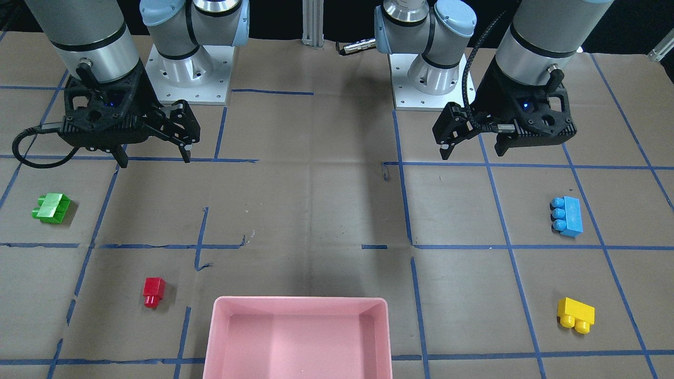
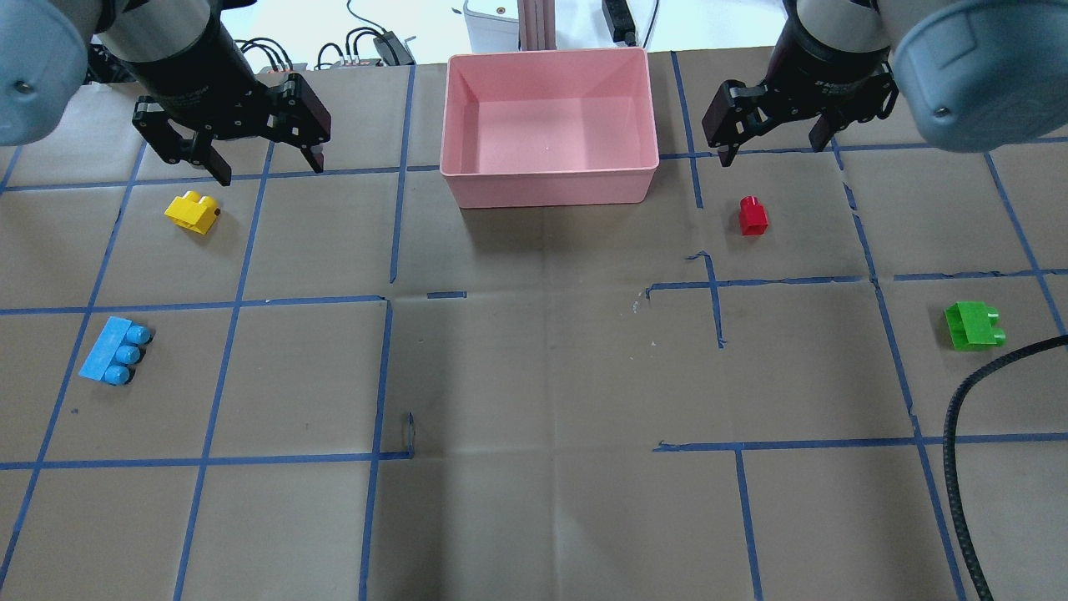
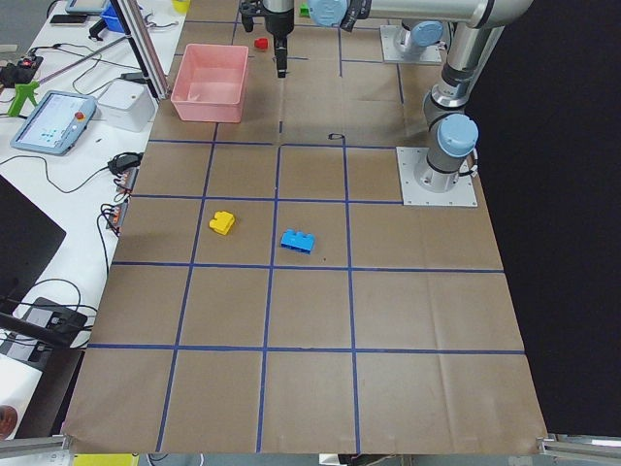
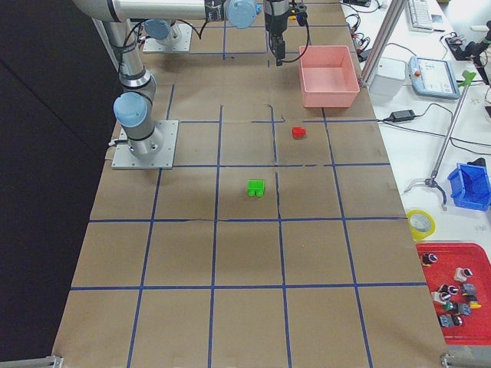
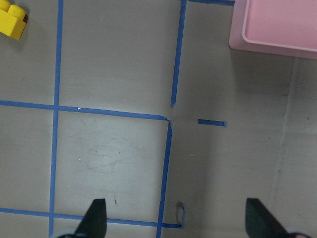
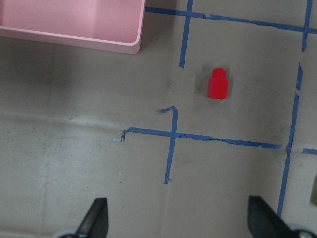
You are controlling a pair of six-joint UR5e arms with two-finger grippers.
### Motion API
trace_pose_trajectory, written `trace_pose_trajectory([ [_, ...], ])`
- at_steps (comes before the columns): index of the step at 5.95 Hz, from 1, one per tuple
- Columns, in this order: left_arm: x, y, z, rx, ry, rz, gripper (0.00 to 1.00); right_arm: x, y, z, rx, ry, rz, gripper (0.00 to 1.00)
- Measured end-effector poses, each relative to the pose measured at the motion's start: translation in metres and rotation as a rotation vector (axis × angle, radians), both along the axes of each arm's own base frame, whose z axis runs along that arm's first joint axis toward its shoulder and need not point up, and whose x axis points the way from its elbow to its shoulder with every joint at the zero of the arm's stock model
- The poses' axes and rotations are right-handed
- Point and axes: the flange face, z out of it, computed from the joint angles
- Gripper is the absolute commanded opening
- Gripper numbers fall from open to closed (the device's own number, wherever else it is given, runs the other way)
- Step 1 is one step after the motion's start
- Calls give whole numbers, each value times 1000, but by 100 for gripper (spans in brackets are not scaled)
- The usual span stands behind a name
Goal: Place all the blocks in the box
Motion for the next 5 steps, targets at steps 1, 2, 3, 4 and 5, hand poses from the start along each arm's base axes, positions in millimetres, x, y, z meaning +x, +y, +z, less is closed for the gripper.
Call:
trace_pose_trajectory([
  [1, 24, -1, 0, 4, -8, -60, 100, -1, 0, -4, 7, 6, 0, 100],
  [2, 72, -3, -2, 15, -12, -122, 100, -3, 0, -7, 11, 10, -4, 100],
  [3, 140, -2, -7, 28, -10, -185, 100, -8, -1, -7, 12, 12, -8, 100],
  [4, 217, 9, -16, 43, 1, -242, 100, -18, -3, -7, 13, 15, -7, 100],
  [5, 294, 26, -29, 50, 16, -302, 100, -37, -5, -5, 8, 20, 7, 100],
])
